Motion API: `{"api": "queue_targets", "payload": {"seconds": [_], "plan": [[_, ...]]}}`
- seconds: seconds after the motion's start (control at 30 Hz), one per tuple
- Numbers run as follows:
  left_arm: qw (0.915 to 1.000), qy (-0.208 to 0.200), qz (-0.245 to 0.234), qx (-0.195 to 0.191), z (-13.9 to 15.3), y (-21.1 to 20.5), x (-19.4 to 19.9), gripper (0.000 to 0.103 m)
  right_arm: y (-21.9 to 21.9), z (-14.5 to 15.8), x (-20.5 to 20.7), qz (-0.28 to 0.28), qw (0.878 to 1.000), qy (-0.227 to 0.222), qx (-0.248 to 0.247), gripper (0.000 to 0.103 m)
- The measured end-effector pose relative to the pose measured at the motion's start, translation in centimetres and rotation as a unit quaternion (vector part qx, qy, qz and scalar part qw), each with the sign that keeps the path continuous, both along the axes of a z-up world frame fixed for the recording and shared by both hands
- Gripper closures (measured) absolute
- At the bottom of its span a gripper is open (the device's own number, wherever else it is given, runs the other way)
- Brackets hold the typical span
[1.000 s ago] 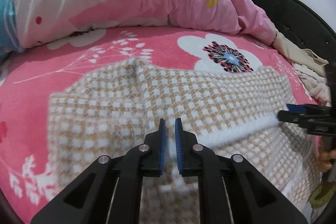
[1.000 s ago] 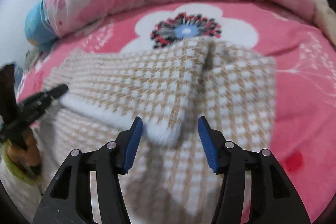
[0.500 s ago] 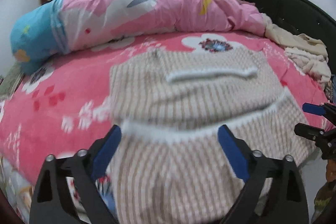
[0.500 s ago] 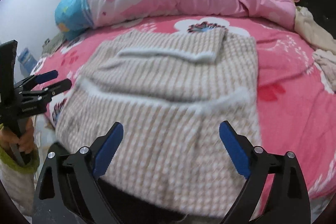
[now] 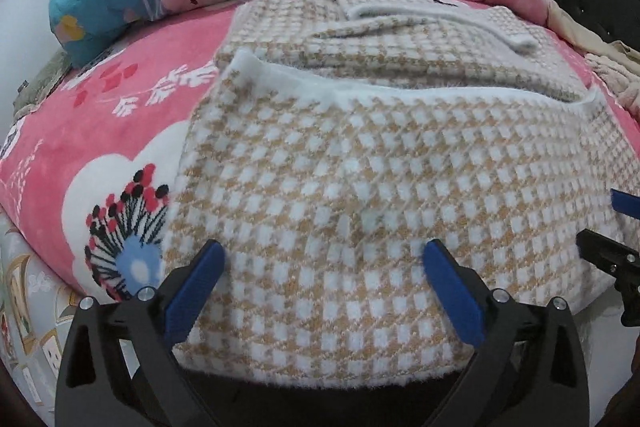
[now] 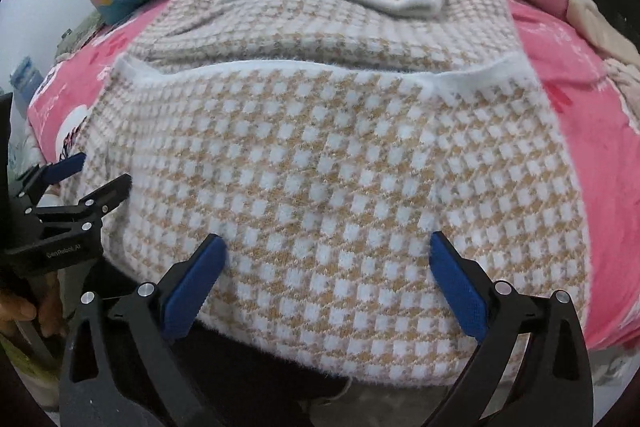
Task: Fold large clothes
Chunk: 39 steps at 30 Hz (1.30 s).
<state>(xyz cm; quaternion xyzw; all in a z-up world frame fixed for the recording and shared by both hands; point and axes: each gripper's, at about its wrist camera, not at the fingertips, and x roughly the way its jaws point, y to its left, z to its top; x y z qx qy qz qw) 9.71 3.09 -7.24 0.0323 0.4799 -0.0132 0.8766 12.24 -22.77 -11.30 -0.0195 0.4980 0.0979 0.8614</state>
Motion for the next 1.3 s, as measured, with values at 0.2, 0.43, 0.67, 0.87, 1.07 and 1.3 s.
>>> {"api": "queue_targets", "payload": {"seconds": [0.2,0.43,0.67,0.87,1.07,1.3], "plan": [[1.0,0.008,0.002,-0.001,-0.1,0.1,0.0,0.004,-0.6,-0.4,0.1,-0.013,1.0,-0.004,0.019,0.007],[0.9999,0.013,0.001,0.0,-0.1,0.1,-0.2,0.004,-2.3,-1.0,-0.3,-0.02,0.999,-0.011,0.037,0.007],[0.9998,0.02,0.001,0.002,-0.1,-0.1,0.3,0.004,-2.6,-1.3,-0.6,-0.02,0.999,-0.011,0.04,0.007],[0.9999,0.013,0.0,0.002,-0.2,0.0,0.2,0.004,-2.5,-1.7,-1.2,-0.021,0.999,-0.021,0.039,0.007],[1.0,0.007,0.0,0.001,-0.3,-0.1,-0.1,0.004,-2.1,-2.3,-1.7,-0.018,0.999,-0.024,0.036,0.007],[0.9999,0.01,-0.002,-0.011,-0.5,0.3,-0.1,0.004,-1.3,-2.8,-2.8,-0.008,0.999,-0.043,0.024,0.007]]}}
